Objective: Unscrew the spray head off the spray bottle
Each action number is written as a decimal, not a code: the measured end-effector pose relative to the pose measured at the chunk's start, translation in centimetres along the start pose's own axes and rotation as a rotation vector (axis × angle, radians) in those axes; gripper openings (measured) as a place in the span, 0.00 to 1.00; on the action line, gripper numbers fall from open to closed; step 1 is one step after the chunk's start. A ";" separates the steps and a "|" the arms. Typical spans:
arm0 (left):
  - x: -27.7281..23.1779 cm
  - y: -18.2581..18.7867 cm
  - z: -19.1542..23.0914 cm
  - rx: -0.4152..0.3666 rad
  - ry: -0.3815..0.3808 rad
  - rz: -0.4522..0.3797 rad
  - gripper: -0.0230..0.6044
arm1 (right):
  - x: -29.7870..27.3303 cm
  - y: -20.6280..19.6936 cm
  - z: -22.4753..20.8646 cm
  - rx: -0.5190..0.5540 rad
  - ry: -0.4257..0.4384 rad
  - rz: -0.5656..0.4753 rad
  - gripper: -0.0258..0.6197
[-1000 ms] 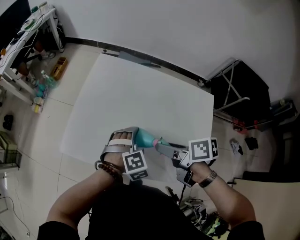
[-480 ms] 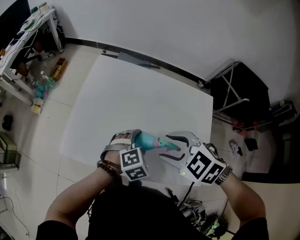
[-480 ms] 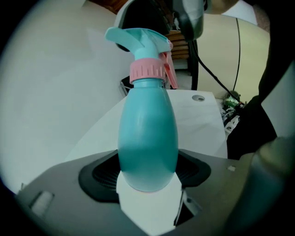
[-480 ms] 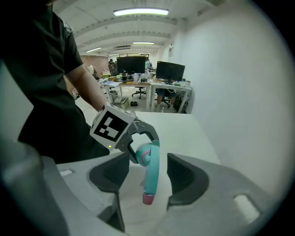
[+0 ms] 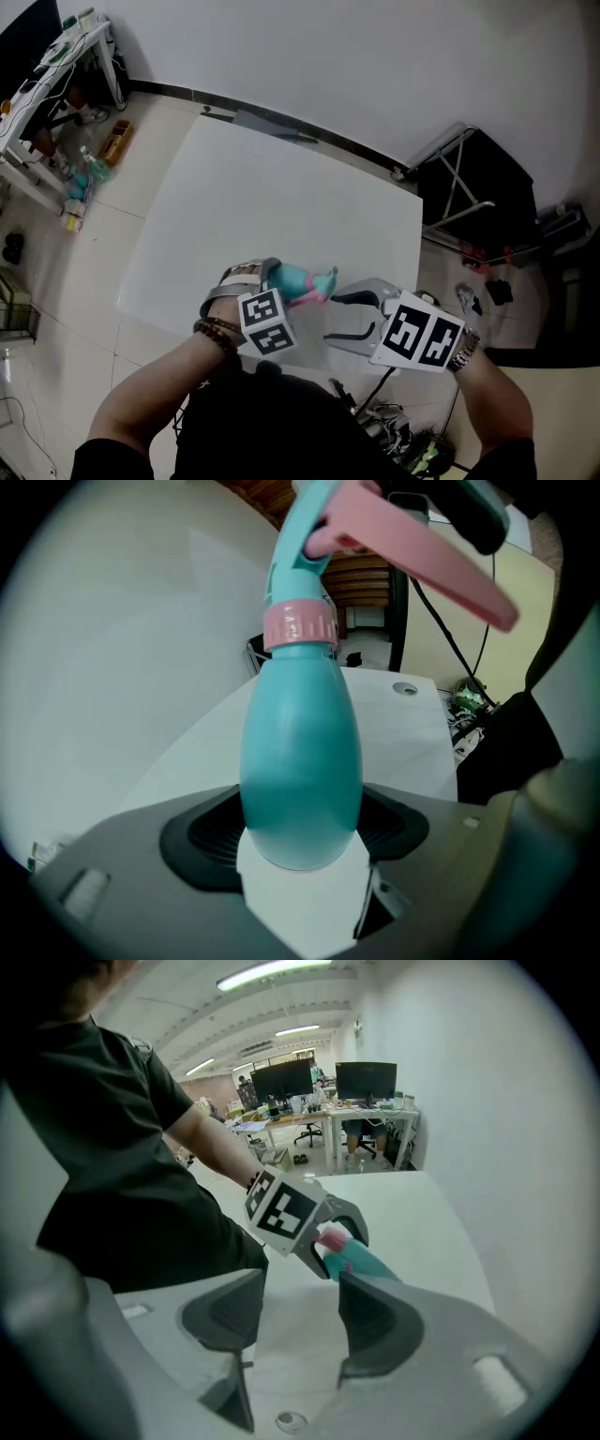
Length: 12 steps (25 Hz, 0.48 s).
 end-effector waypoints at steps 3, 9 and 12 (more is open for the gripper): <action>-0.2 0.2 -0.4 -0.032 -0.010 0.013 0.65 | -0.4 0.6 0.0 0.003 -0.009 -0.040 0.41; -0.2 0.4 -1.2 -0.063 -0.033 0.013 0.65 | -0.5 1.1 -0.3 0.045 -0.054 -0.058 0.41; -0.1 0.3 -1.3 -0.059 -0.042 -0.006 0.65 | 0.0 1.0 0.3 0.090 -0.053 -0.050 0.39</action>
Point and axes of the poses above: the fingertips, and each gripper's own axes: x backward along the fingers, z to its left, y out of its top, the point moved 9 cm from there along x, backward along the fingers, and after that the axes turned 9 degrees about -y, right-handed, at the moved point
